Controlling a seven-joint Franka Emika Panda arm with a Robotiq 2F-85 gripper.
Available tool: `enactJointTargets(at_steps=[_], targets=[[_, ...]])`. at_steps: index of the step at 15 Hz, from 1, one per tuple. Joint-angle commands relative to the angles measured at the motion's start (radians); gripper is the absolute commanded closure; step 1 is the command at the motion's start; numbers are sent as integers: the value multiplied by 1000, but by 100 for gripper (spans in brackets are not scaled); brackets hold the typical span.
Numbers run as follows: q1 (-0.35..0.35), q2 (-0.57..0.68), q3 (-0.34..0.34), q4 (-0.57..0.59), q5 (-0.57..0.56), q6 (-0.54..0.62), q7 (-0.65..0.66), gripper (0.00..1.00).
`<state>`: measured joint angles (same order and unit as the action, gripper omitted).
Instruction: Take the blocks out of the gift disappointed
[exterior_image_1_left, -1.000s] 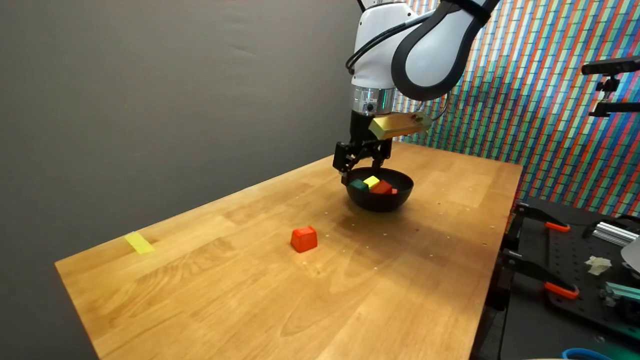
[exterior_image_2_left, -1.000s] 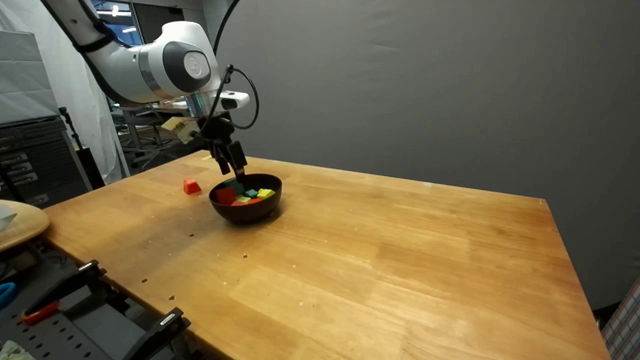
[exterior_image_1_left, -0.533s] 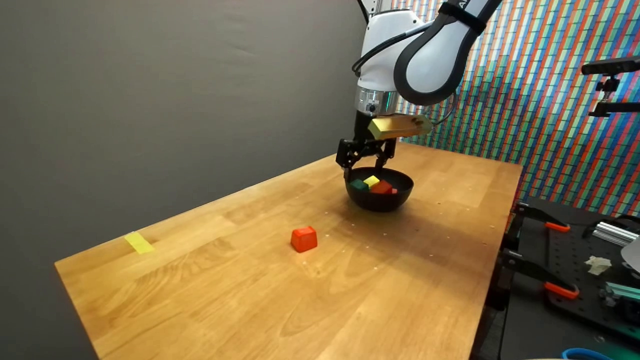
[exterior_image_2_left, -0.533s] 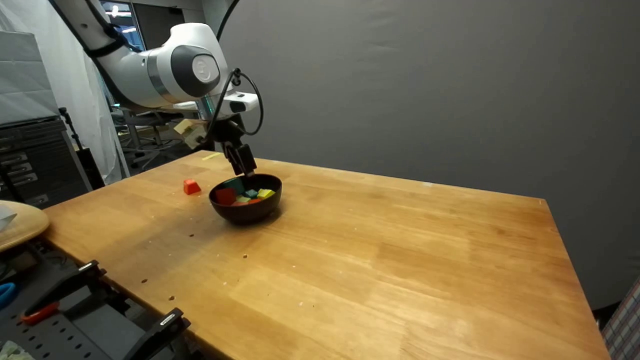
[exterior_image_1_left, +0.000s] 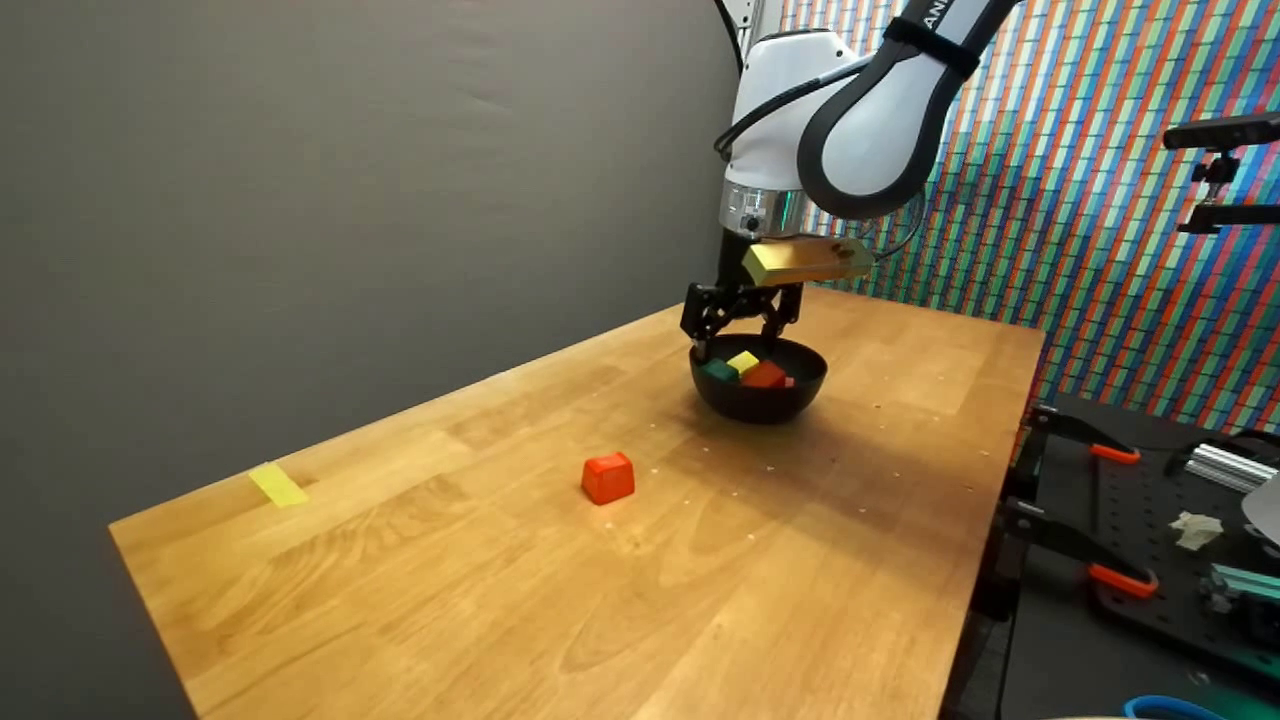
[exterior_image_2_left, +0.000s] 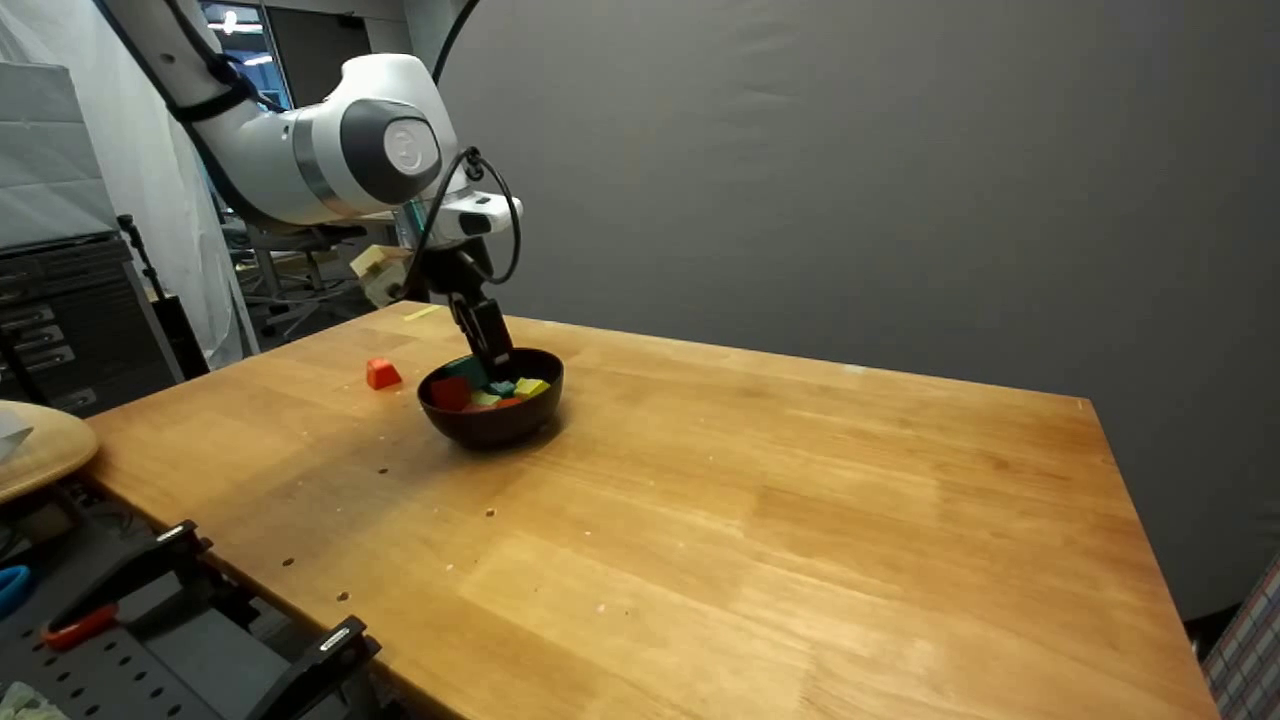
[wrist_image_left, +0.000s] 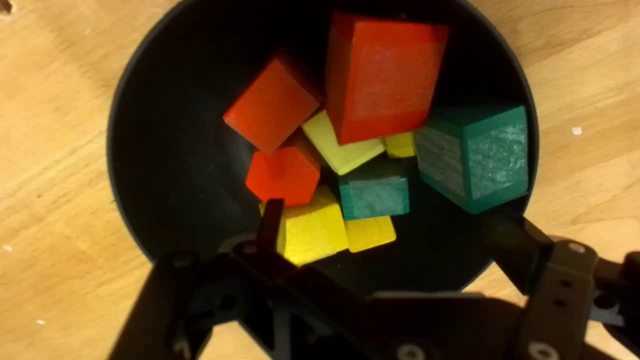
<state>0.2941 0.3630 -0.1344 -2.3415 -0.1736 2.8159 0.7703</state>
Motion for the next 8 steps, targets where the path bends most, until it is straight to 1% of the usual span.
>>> enactJointTargets(at_steps=[1, 5, 8], targets=[[18, -3, -10, -3, -6, 6, 14, 0], [36, 0, -16, 3, -28, -18, 10, 0], [46, -17, -37, -16, -73, -71, 12, 0]])
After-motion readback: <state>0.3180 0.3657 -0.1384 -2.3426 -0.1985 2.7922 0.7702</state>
